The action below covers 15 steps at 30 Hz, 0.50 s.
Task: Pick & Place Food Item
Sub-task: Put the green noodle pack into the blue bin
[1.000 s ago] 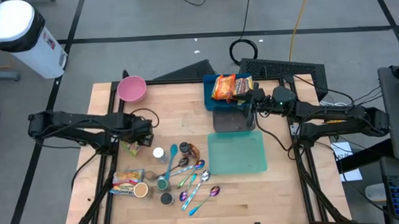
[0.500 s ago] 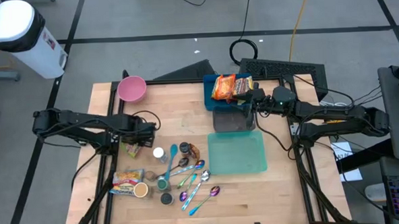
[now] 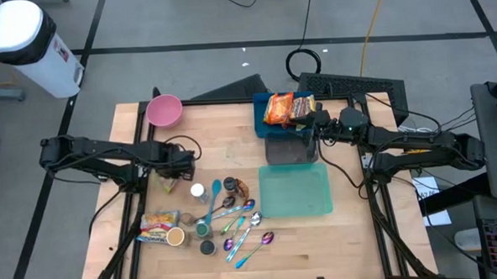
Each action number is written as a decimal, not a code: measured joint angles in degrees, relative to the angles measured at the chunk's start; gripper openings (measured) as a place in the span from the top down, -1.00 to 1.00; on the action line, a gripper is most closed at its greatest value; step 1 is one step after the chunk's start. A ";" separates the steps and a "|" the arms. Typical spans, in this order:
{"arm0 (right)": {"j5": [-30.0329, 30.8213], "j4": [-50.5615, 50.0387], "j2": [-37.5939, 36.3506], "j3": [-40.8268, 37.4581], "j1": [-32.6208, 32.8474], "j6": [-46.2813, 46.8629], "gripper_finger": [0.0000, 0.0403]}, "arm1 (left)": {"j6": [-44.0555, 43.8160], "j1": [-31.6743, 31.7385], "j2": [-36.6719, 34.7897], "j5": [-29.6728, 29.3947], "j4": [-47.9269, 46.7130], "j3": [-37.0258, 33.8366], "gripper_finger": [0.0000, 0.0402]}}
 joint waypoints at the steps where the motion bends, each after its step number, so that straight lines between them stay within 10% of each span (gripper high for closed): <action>1: 0.00 0.00 0.00 0.00 0.00 0.00 0.00 | 0.78 0.00 0.00 -0.74 0.32 0.41 0.97; 15: 0.00 0.00 0.00 0.00 0.00 0.02 0.00 | 19.61 2.67 -0.02 -18.39 2.64 16.95 0.98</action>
